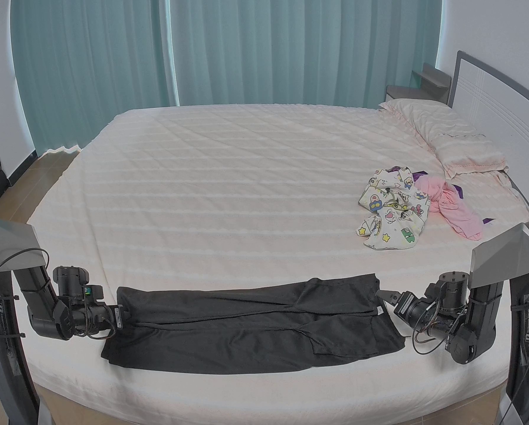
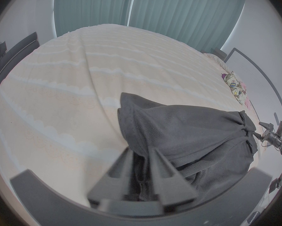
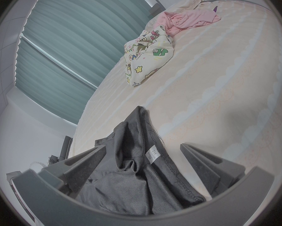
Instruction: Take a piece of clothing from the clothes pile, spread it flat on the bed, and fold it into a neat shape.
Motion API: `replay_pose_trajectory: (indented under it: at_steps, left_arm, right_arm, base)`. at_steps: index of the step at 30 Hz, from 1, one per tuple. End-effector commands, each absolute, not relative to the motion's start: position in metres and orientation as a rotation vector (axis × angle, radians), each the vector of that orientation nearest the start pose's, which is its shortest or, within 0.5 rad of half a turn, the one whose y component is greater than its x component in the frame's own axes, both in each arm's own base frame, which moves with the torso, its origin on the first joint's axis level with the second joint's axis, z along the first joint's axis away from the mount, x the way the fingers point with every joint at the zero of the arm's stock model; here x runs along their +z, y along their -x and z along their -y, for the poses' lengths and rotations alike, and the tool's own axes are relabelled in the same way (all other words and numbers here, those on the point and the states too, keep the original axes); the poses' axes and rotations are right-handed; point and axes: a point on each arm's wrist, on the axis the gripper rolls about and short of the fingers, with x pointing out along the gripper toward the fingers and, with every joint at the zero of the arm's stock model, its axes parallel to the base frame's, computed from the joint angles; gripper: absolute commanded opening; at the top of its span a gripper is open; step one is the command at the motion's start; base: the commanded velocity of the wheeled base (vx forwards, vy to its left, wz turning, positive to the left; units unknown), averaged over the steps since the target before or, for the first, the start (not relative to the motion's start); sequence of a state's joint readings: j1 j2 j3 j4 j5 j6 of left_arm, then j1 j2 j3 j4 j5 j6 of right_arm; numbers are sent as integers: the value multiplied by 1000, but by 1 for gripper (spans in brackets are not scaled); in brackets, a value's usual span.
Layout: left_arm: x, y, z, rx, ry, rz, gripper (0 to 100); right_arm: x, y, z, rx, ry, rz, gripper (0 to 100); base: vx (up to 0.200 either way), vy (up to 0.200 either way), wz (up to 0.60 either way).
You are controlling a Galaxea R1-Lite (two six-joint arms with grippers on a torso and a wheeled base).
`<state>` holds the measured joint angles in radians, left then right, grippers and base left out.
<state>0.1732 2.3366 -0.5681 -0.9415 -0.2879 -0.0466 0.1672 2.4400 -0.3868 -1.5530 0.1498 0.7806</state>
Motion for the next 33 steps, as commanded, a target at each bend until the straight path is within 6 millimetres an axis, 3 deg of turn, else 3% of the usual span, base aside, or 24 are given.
replay_pose_trajectory:
  at_steps: [1, 15, 33]
  left_arm:
    - [-45, -312, -48, -89, 235, -811, 0]
    - [-33, -312, -55, -60, 232, -780, 0]
    - [-6, -307, -92, 40, 277, -750, 0]
  right_arm:
    - [-44, -300, -55, 104, -754, -589, 100]
    - [-44, -300, -54, 103, -754, -589, 100]
    - [-44, -300, -54, 102, -755, -589, 100]
  base:
    - [0, 0, 0]
    - [0, 0, 0]
    - [0, 0, 0]
